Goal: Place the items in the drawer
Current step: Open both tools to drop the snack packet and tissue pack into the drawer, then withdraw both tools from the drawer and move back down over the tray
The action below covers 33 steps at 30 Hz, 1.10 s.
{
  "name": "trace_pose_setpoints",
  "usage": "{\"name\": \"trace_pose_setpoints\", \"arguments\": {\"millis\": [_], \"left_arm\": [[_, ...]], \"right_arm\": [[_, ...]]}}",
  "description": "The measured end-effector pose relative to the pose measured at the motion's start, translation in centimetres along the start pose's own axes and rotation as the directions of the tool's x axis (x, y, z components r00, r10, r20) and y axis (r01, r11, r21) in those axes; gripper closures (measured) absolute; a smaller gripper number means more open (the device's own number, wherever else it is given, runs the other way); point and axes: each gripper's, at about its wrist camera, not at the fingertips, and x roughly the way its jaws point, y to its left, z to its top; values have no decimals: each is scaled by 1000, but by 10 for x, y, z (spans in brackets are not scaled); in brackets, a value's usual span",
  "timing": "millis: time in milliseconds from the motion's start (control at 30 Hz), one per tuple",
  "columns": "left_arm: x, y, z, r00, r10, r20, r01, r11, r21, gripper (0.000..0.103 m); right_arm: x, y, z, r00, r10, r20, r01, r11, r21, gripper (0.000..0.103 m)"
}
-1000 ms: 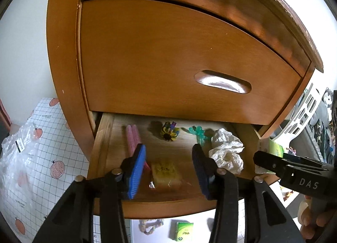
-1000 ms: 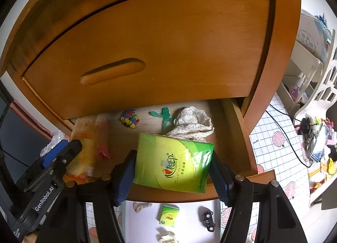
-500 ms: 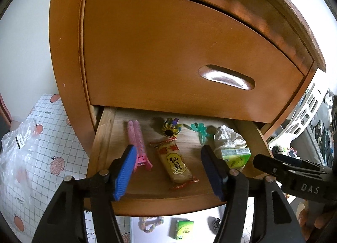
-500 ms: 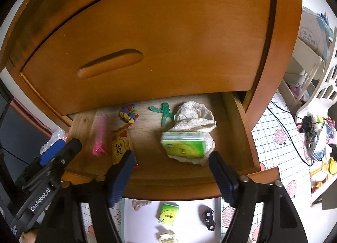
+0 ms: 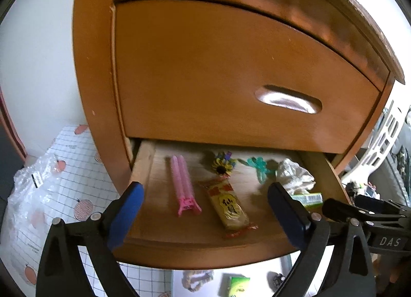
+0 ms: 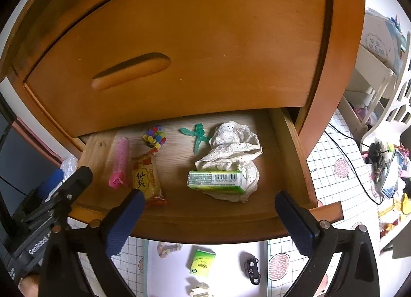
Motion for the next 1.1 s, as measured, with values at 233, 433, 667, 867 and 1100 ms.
{"name": "trace_pose_setpoints", "arguments": {"millis": [233,433,667,867,1100], "left_arm": [[-1,4,-1,1000,2,16,-2,1000,-9,0],[-7,1,-2,999,-4,32,4,1000,1,0],[-19,-3,-2,999,-13,47,12,1000,7,0],[-42,-7,-6,997,-19,81,17,1000,24,0],[-69,-10,-30,992,-21,127,16,999,39,0]], "right_arm": [[2,-3,-2,1000,-3,7,3,1000,1,0],[1,-3,-4,1000,-2,11,2,1000,-1,0],[-8,-3,-3,1000,8,26,-8,1000,4,0],[-24,0,-7,998,26,51,-24,999,-34,0],[-48,7,-32,989,98,113,-89,993,-82,0]]}}
